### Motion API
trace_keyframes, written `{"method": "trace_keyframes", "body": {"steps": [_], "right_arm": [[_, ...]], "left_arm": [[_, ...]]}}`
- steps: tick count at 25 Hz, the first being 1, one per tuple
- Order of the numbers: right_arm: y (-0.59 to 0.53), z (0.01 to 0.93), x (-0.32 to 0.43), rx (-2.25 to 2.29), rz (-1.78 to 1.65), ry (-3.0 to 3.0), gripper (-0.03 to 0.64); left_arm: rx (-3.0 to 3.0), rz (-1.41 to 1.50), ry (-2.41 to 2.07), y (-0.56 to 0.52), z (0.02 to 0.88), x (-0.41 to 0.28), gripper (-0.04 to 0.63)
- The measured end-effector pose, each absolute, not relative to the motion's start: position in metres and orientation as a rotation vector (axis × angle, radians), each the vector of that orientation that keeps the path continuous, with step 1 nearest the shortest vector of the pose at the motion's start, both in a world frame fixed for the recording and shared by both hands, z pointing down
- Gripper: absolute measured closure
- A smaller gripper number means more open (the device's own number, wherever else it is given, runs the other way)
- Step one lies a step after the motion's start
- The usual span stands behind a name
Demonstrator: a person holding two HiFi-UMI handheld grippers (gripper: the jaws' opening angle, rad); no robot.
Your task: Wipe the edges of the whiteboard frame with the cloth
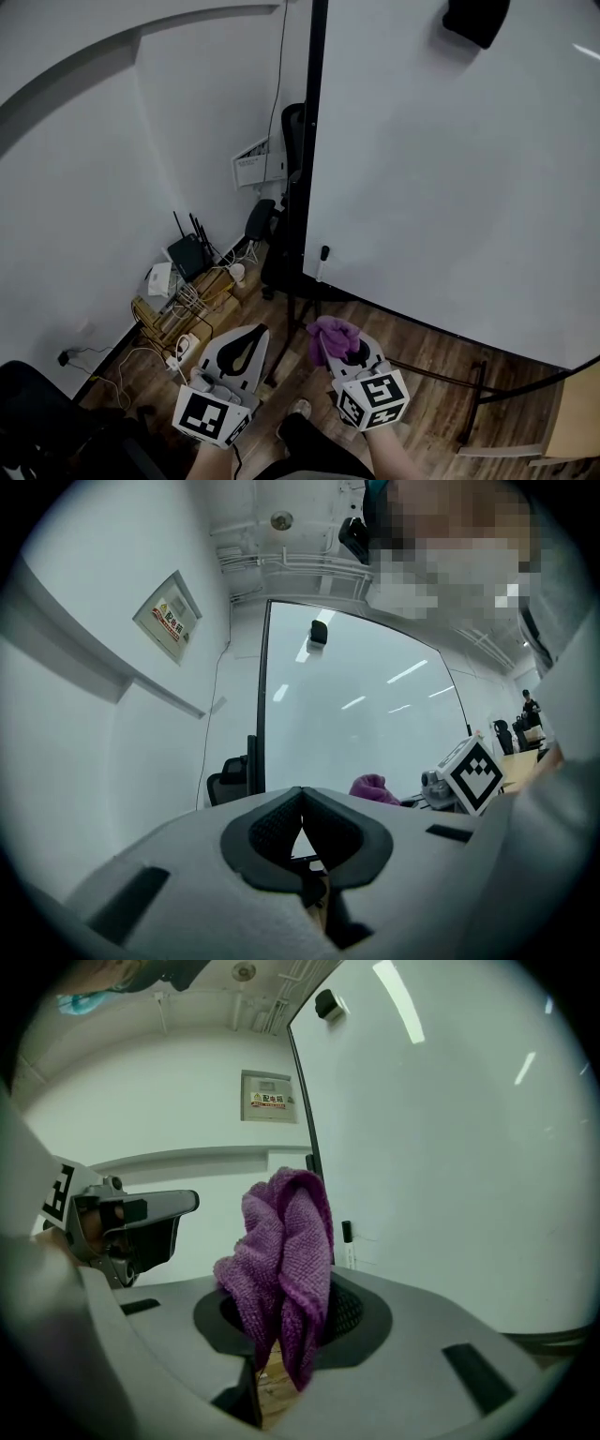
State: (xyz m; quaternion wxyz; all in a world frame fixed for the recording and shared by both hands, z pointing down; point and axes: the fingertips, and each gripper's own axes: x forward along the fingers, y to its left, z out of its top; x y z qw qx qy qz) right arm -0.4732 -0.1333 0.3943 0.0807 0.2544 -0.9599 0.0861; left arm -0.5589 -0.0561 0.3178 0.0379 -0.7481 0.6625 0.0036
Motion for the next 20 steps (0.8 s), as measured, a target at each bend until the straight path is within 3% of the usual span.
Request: {"method": "trace_keyframes", "body": {"steps": [20], "right_arm": [[-0.22,0.506,-0.555,0.849,0.388,-2.694,0.515]], "left_arm": [[-2.537,-0.023,1.937,-0.138,0.378,-0.587,0.58]]}}
